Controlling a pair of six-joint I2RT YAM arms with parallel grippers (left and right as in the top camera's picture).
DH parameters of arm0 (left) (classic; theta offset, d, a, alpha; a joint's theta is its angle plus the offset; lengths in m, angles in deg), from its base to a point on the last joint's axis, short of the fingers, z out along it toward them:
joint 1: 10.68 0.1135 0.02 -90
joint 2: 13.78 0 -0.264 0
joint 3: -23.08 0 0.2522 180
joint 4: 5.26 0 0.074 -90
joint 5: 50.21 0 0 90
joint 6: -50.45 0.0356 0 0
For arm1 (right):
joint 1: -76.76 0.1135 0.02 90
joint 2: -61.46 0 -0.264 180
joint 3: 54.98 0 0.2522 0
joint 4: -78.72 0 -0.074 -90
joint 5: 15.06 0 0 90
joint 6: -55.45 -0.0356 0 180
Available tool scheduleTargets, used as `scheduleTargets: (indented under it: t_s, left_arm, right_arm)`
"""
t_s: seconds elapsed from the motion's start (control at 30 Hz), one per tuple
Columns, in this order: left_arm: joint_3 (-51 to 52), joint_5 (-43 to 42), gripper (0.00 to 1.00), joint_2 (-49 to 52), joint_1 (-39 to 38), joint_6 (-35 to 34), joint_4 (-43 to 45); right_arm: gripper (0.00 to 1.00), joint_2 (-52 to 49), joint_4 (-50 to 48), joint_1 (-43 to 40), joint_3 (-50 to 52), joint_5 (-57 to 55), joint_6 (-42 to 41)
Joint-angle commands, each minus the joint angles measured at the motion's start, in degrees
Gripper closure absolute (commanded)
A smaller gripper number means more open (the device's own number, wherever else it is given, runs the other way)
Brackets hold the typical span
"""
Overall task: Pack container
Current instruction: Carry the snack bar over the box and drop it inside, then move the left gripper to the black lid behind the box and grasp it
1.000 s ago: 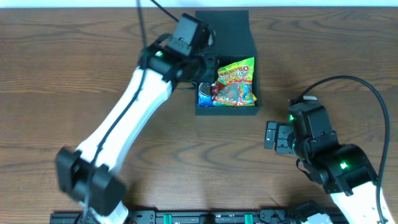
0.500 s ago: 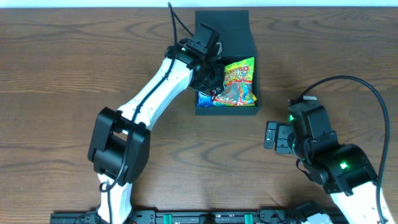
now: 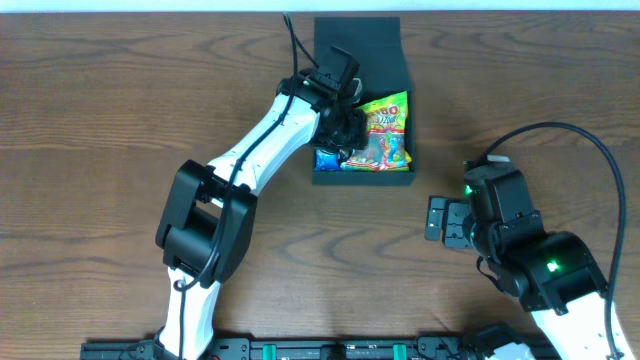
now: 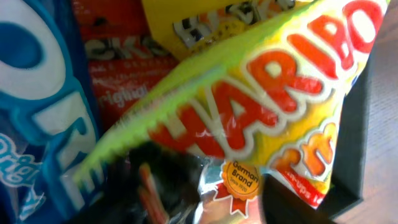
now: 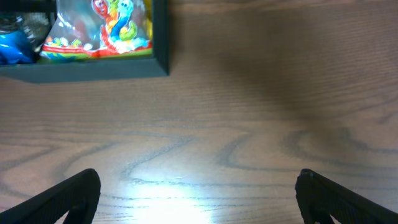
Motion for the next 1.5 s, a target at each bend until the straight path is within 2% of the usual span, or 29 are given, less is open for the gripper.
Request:
scheduleTargets:
  t_s: [0.0,0.07,0.37,0.53,0.63,0.77,0.87,1.07,1.47]
  left_arm:
    - [-1.14,1.90,0.12,-3.96,0.59,0.24,-0.52]
    - [-1.14,1.90,0.02,-6.62,0.59,0.26,-0.50]
    - [-1.20,2.95,0.05,-13.03,2.62,0.26,1.46]
    - [-1.25,2.84,0.05,-12.59,10.99,-1.27,2.36]
    - [-1.25,-1.60,0.05,-11.82,16.41,-1.79,5.22]
    - [-1.27,-9.94,0.05,-7.04,21.94,-5.49,9.20]
    - [-1.29,-13.88,0.05,-2.97,22.75,-7.13,12.48]
    - [-6.19,-23.96,0.05,10.19,22.60,-16.00,22.49]
    - [-19.74,-27.34,0.05,22.32,18.78,-19.87,25.73]
  right_arm:
    - [0.01,0.09,0.07,0.57,0.37,-0.81,0.52]
    - [0.01,0.09,0.07,0.57,0.37,-0.81,0.52]
    - [0.01,0.09,0.09,0.57,0.37,-0.81,0.52]
    - [0.01,0.09,0.02,0.57,0.37,-0.81,0.52]
    - [0.01,0.09,-0.42,0.57,0.37,-0.81,0.52]
    - [0.01,0.09,-0.87,0.57,0.37,-0.83,0.55]
    - [0.01,0.04,-0.87,0.57,0.37,-0.85,0.55]
    - [0.01,-2.47,-0.81,0.57,0.37,-0.85,0.55]
    - [0.01,-7.87,-1.42,0.57,0.37,-0.85,0.55]
